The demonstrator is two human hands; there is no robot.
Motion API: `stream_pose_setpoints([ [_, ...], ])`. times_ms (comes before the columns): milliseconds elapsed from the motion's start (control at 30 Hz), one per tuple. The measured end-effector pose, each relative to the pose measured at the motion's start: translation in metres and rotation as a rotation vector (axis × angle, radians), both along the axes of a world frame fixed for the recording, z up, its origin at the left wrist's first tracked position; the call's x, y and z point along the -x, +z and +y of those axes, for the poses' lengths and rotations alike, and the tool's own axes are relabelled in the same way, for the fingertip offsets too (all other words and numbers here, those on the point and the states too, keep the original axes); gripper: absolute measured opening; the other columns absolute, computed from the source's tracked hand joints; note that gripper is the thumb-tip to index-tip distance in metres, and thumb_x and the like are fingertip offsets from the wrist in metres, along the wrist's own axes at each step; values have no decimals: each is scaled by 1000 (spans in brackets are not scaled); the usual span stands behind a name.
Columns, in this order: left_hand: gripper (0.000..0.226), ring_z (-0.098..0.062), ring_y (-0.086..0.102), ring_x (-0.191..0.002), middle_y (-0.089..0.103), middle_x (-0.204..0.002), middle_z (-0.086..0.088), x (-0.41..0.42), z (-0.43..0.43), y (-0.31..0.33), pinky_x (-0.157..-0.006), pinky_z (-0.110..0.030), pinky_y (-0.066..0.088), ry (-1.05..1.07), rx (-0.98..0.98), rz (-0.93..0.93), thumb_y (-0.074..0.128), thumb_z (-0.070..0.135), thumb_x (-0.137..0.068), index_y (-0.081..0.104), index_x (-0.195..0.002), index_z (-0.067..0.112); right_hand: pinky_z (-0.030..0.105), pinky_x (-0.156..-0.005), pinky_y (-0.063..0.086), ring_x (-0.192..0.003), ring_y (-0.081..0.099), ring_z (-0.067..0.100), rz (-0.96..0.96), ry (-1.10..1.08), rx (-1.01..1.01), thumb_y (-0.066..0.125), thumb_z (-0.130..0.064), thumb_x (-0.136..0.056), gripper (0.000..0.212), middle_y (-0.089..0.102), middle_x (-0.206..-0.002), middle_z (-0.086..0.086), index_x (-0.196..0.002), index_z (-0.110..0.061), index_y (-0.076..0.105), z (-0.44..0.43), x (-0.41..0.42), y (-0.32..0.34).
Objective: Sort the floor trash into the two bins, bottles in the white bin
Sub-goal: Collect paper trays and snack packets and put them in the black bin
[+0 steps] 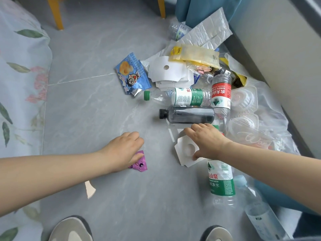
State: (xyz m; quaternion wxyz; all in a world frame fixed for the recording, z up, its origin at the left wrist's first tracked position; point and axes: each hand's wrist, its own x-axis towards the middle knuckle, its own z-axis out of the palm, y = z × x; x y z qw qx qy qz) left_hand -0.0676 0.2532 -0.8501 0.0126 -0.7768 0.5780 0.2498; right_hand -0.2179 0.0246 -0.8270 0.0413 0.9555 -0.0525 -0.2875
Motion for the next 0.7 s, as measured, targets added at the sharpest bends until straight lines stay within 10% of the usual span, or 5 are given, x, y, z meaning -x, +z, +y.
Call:
stream_pose_setpoints([
  [367, 47, -20, 47, -87, 44, -102, 1, 4, -22, -5, -69, -28, 35, 18, -182, 111, 74, 35, -76, 45, -107, 15, 37, -69, 46, -82, 61, 33, -359, -106, -163, 84, -31, -67, 44, 62, -90, 9, -95, -8, 60, -18, 0, 16],
  [700, 24, -16, 45, -81, 43, -93, 6, -7, -20, -10, -69, -27, 37, 61, -111, 112, 66, 33, -80, 44, -86, 24, 43, -82, 49, -100, 51, 29, -393, -146, -114, 78, -37, -74, 45, 53, -110, 7, -105, -11, 59, -26, -7, 21],
])
